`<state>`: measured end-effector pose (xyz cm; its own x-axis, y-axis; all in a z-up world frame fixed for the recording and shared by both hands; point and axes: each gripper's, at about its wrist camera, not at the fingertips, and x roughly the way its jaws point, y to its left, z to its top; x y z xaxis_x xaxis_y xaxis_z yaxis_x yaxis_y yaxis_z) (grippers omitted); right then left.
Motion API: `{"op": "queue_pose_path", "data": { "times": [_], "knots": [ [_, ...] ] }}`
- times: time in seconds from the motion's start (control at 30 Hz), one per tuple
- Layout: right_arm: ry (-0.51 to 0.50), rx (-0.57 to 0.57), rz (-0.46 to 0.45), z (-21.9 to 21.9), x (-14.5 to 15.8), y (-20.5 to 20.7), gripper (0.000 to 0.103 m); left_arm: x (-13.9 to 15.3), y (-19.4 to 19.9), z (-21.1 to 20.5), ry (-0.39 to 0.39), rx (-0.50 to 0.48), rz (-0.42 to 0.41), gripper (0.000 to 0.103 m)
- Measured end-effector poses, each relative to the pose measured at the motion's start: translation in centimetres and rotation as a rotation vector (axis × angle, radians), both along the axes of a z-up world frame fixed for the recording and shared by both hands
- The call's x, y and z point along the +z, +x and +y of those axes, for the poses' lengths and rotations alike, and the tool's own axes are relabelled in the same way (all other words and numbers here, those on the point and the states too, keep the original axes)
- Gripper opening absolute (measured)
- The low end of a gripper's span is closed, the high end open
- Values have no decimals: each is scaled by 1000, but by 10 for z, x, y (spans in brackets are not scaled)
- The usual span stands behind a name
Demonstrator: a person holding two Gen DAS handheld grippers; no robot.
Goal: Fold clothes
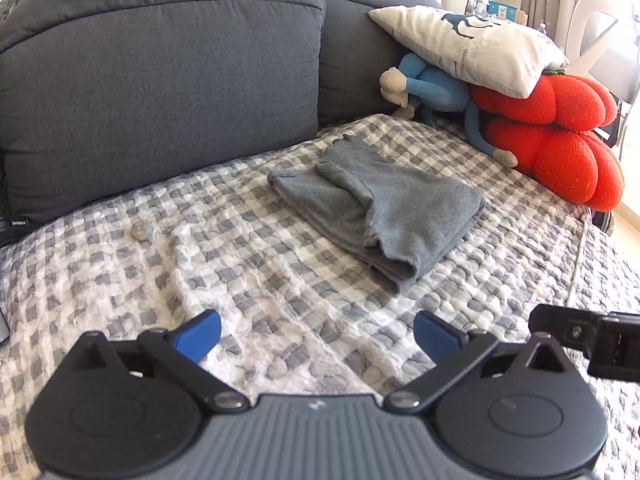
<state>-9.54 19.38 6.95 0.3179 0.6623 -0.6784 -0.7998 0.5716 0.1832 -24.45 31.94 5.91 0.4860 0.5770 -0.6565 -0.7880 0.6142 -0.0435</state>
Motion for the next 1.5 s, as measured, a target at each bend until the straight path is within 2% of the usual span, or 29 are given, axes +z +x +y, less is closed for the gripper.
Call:
{"op": "queue_pose_path", "data": {
  "times": [0.1, 0.27, 0.43, 0.63, 0.73, 0.83, 0.93, 1.07, 1.33, 1.5],
  "knots": [
    [-1, 44, -32, -1, -1, -3, 103, -1, -1, -5, 32, -10, 13, 102],
    [-9, 56, -91, 4, -7, -6, 103, 3, -4, -8, 92, 3, 30, 102],
    [-21, 64, -180, 13, -12, -9, 103, 6, -9, -1, 79, 16, 29, 102],
    [13, 73, -134, 19, -4, -5, 103, 19, -15, -4, 106, 23, -6, 102],
    [-37, 81, -100, 26, -13, -2, 103, 24, -13, -4, 86, -24, -43, 102],
    [-89, 103, -98, 33, -22, -2, 103, 22, -2, -3, 77, -54, -31, 102],
    [-80, 129, -120, 35, -17, -3, 103, 22, 3, -2, 72, -51, -39, 102],
    [-57, 98, -107, 30, -13, 2, 103, 25, 6, 1, 51, -46, -40, 102],
    [-1, 37, -90, 21, -5, 12, 103, 33, 7, 4, 79, -32, -36, 102],
    [-17, 36, -90, 22, -7, 11, 103, 31, 9, 4, 79, -37, -25, 102]
  ]
}}
